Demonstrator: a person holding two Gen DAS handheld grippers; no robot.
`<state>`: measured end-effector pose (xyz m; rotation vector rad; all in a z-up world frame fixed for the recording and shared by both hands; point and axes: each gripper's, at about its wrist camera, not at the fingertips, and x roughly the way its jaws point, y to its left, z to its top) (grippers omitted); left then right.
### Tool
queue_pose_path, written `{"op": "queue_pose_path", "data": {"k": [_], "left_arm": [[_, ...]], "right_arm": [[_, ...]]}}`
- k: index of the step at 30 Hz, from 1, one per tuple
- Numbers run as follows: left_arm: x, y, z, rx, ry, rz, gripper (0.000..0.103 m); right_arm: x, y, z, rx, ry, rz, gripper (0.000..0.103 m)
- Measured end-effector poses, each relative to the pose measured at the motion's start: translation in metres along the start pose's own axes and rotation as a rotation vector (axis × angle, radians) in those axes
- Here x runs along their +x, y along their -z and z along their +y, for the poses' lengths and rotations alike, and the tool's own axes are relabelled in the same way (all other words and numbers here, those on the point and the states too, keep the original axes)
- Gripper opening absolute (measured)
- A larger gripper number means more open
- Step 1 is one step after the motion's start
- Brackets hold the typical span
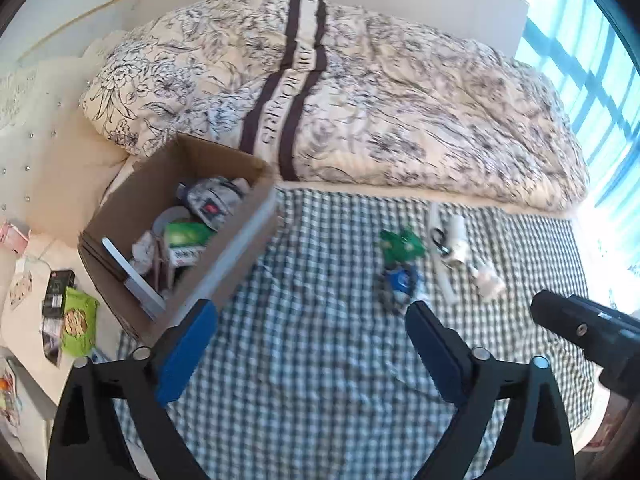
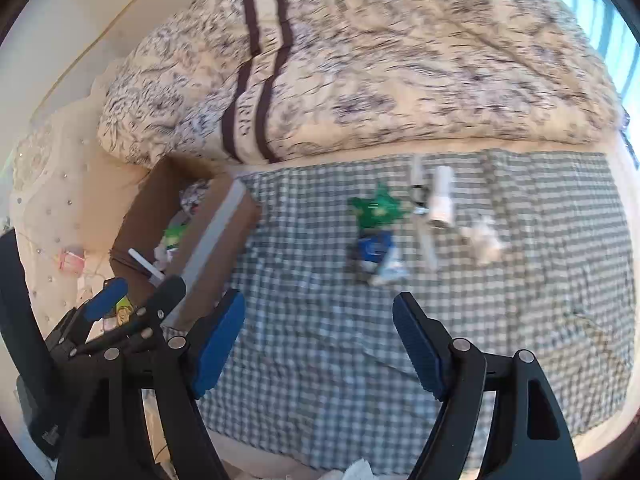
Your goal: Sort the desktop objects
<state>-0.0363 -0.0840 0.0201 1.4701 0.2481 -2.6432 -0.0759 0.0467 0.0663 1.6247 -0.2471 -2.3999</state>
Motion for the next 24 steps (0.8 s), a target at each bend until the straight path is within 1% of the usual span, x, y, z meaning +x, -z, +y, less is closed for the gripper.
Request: {"op": "queue_pose_path", "data": {"k": [2,6,10,16,24], "left_arm": [[-0.004,0.007,-0.017,0.003,0.014,0.011,0.099],[-0.010,0.017,-0.044,0.034,0.018,0.032,0.099],[-0.012,0.022,-0.056,0.043,0.010,0.038,0.099],[-0.008,0.025,-0.053,0.028,-0.007,0.055,0.099],[-0.003,0.026,-0.030,0.033,-0.022,0.075,0.099]], "right_arm": [[-0.014,0.005,-0.018,0.002,0.005,-0.010,0.076],[-0.037,0.014,-0.048,0.020,0.018,-0.027,0.076],[-0.049,0.022,-0.067,0.039,0.021,-0.036,0.076],[-0.049,0.030,-0.078,0.056,0.016,-0.026,0.076],[-0.035,0.033,-0.064,0.036,0.009,0.010,0.076]]}}
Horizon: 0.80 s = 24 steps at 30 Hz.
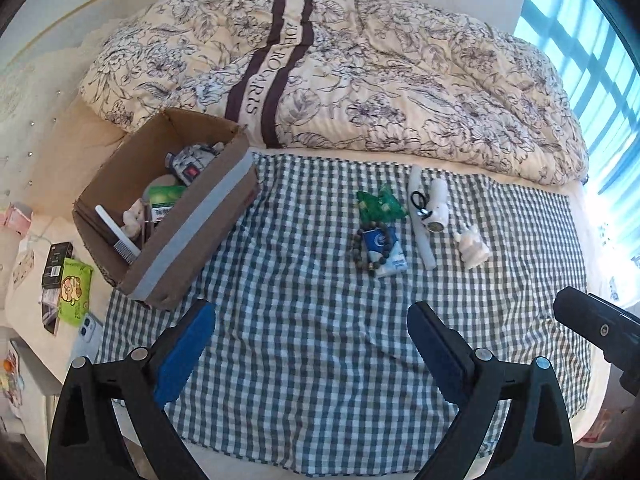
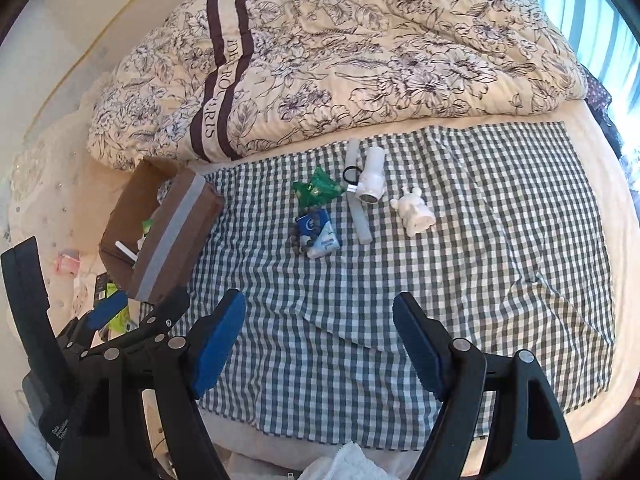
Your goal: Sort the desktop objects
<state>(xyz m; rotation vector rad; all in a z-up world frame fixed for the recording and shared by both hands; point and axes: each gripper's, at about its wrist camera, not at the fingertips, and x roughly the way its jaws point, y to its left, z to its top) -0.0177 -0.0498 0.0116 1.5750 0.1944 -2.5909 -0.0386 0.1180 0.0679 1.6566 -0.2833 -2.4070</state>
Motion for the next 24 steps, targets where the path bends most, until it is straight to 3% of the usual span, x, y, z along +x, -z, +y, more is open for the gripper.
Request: {"op": "queue_pose_path", "data": {"k": [13,24], "left_arm": [[0.022,-0.009,0.030,0.018,-0.015,0.035,0.099],[0.069,-0.011,0.005,0.095,-0.018,0.099,0.100]], "right_arm": [[0.024,-0.005,0.033,-0.024,-0.001,0.033,0.076],[0.055,-0.003,0.005,0.037,0.043,0.073,0.076]]}}
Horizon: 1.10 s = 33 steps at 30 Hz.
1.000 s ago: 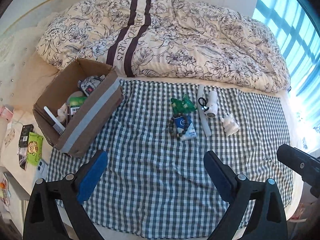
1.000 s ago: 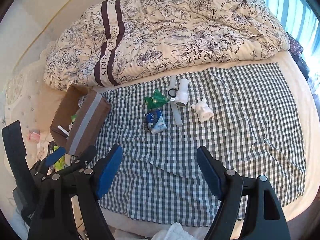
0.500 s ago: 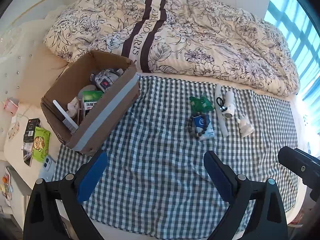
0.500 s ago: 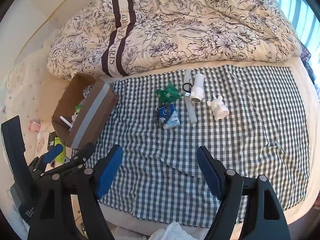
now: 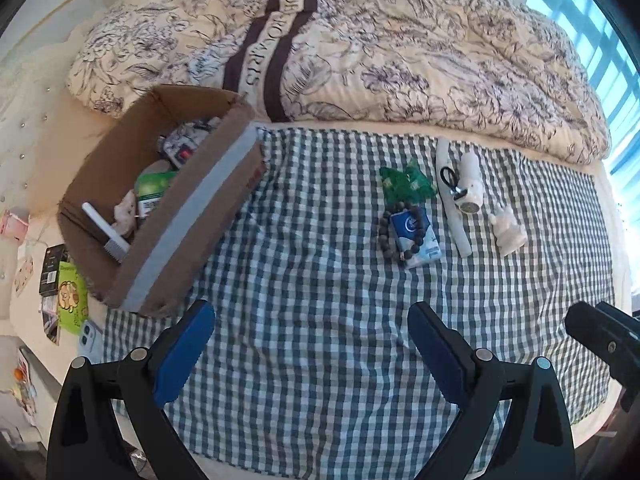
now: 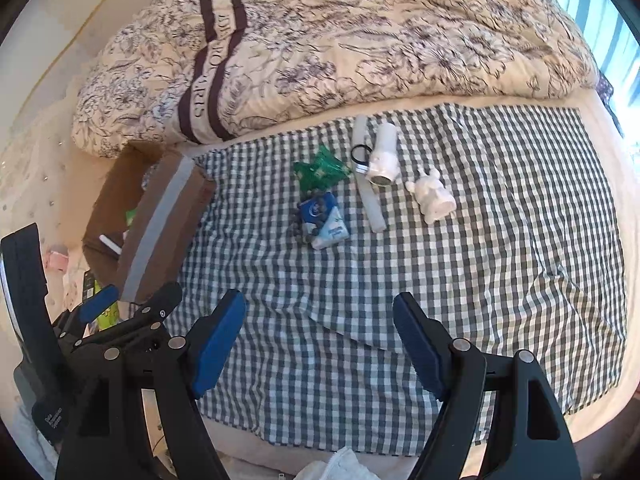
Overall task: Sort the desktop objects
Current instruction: 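Grasp the dark bead bracelet with the left tool while the right tool grasps the white figurine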
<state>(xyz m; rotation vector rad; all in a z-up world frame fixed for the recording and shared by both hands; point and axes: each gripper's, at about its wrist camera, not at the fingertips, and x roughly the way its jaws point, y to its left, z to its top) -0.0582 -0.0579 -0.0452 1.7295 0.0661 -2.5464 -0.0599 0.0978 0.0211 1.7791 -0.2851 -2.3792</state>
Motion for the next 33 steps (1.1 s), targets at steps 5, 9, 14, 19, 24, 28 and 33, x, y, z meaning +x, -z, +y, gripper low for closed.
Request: {"op": "queue_pose_path", "data": {"k": [5,9,14,19,24,28,33], "left_arm": [[0.033,0.001,-0.027,0.018,0.002,0.044,0.100],[0.063,0.003,-0.050,0.036,0.015,0.085,0.100],[0.092,0.000,-0.071,0.053,0.032,0.133,0.100],[0.125,-0.018,-0.084,0.026,0.038,0.152,0.100],[0.156,-0.041,-0.094,0.027,0.019,0.137,0.100],[0.185,-0.043,-0.103,0.092,0.012,0.197,0.093],[0.181,-0.037,-0.102,0.098,0.143,0.185,0.044]], "right_arm": [[0.020,0.000,-0.027,0.025,0.019,0.037,0.076],[0.039,-0.001,-0.055,0.053,0.037,0.073,0.076],[0.064,-0.006,-0.082,0.097,0.058,0.118,0.076],[0.075,-0.008,-0.094,0.127,0.066,0.131,0.076],[0.080,0.002,-0.108,0.161,0.089,0.152,0.076],[0.086,0.012,-0.125,0.203,0.110,0.179,0.076],[0.091,0.016,-0.138,0.246,0.134,0.193,0.076]]}}
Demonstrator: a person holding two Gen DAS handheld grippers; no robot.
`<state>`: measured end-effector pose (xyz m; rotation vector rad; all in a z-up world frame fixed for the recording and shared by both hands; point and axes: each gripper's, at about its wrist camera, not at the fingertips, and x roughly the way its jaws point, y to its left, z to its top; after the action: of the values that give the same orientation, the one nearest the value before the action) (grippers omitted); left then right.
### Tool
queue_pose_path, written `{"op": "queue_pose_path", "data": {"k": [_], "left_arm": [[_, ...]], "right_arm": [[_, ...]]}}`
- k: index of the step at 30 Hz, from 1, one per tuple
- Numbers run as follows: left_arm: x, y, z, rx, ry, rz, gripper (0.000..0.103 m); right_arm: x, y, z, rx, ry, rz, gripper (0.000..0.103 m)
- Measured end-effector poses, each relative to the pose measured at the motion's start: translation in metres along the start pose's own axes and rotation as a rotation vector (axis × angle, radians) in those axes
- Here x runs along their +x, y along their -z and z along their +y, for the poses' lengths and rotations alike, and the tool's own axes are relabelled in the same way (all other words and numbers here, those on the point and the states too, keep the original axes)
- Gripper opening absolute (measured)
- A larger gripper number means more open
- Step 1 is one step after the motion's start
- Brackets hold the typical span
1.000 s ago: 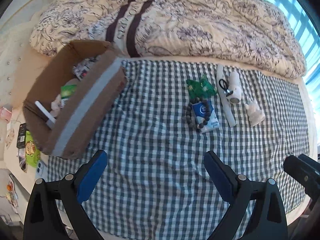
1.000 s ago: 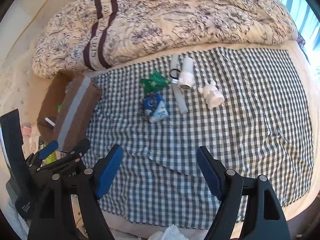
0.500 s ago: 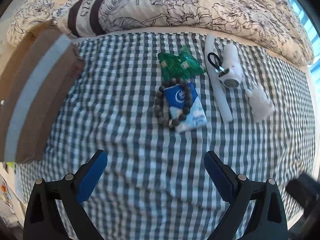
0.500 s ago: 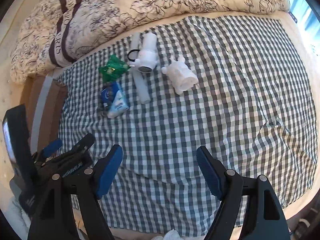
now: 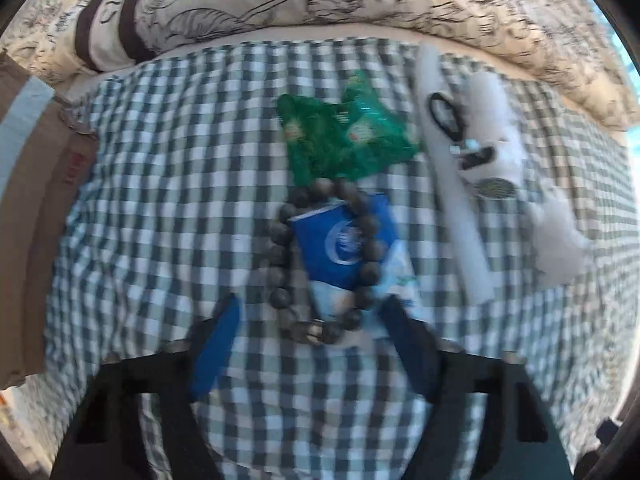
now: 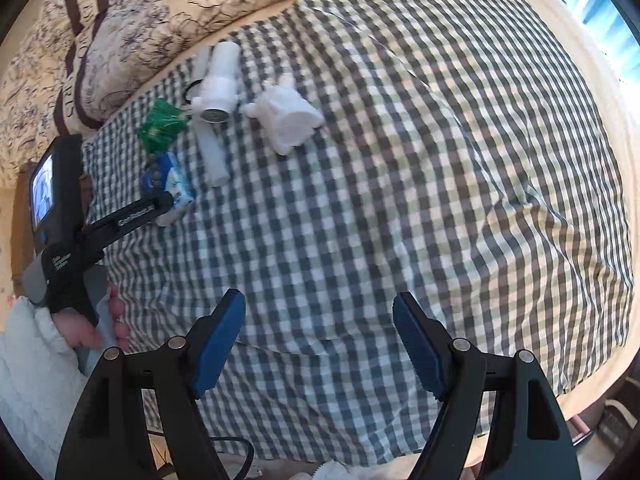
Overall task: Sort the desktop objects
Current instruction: 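Grasp the dark bead bracelet with the left tool while the right tool grasps the white figurine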
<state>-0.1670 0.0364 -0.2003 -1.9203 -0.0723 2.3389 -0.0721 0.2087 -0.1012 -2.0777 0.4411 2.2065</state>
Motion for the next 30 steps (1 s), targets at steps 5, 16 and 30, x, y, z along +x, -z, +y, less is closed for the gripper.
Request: {"op": "queue_pose_path", "data": {"k": [5,16,30], "left_arm": [[-0.014,0.006,-0.005,0.050,0.022,-0.021,0.012],[-0.072,0.024,0.056,-0.093,0.059,-0.118,0.012],[-0.074,0.051,0.108,-0.181,0.037,-0.084,0.012]], "right_arm": [[0.000,-0.008,0.002,0.004,-0.002,-0.015,0.076],[0.014,-0.067,0.024,-0.069,-0.018,-0.080,0.076],[0.099,-0.125,0.064,-0.172,0.170,0.049,0.053]]}}
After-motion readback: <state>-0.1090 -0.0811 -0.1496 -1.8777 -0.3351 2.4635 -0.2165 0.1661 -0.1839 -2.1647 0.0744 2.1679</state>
